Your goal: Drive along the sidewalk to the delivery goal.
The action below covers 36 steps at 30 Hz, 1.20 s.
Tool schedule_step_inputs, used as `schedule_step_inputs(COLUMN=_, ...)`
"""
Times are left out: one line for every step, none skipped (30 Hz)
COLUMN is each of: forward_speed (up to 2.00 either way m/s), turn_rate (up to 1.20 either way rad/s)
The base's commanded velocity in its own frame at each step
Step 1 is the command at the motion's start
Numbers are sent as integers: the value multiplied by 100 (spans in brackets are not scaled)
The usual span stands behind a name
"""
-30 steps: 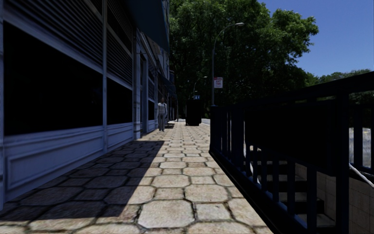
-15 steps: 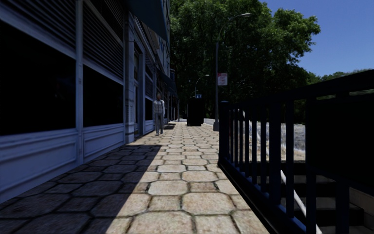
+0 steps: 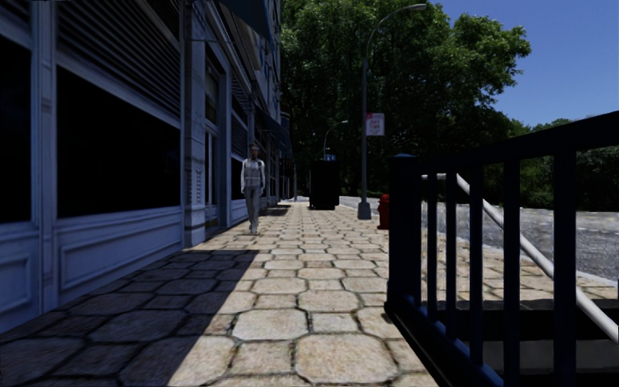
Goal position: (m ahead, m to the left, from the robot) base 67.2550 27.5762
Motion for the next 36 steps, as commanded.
schedule_step_inputs(forward_speed=200, turn_rate=0)
schedule_step_inputs(forward_speed=200, turn_rate=0)
schedule_step_inputs(forward_speed=200, turn_rate=0)
schedule_step_inputs(forward_speed=200, turn_rate=0)
schedule_step_inputs(forward_speed=200, turn_rate=0)
schedule_step_inputs(forward_speed=200, turn_rate=0)
schedule_step_inputs(forward_speed=200, turn_rate=0)
schedule_step_inputs(forward_speed=200, turn_rate=0)
schedule_step_inputs(forward_speed=200, turn_rate=0)
schedule_step_inputs(forward_speed=200, turn_rate=0)
schedule_step_inputs(forward_speed=200, turn_rate=0)
schedule_step_inputs(forward_speed=200, turn_rate=0)
schedule_step_inputs(forward_speed=200, turn_rate=0)
schedule_step_inputs(forward_speed=200, turn_rate=0)
schedule_step_inputs(forward_speed=200, turn_rate=7)
schedule_step_inputs(forward_speed=200, turn_rate=15)
schedule_step_inputs(forward_speed=200, turn_rate=16)
schedule_step_inputs(forward_speed=200, turn_rate=17)
schedule_step_inputs(forward_speed=200, turn_rate=17)
schedule_step_inputs(forward_speed=200, turn_rate=5)
schedule_step_inputs(forward_speed=200, turn_rate=0)
schedule_step_inputs(forward_speed=200, turn_rate=0)
schedule_step_inputs(forward_speed=200, turn_rate=0)
schedule_step_inputs(forward_speed=200, turn_rate=0)
schedule_step_inputs(forward_speed=200, turn_rate=0)
schedule_step_inputs(forward_speed=200, turn_rate=0)
schedule_step_inputs(forward_speed=200, turn_rate=0)
schedule_step_inputs(forward_speed=200, turn_rate=0)
schedule_step_inputs(forward_speed=200, turn_rate=0)
schedule_step_inputs(forward_speed=200, turn_rate=0)
schedule_step_inputs(forward_speed=200, turn_rate=0)
schedule_step_inputs(forward_speed=200, turn_rate=0)
schedule_step_inputs(forward_speed=200, turn_rate=0)
schedule_step_inputs(forward_speed=200, turn_rate=0)
schedule_step_inputs(forward_speed=200, turn_rate=0)
schedule_step_inputs(forward_speed=200, turn_rate=0)
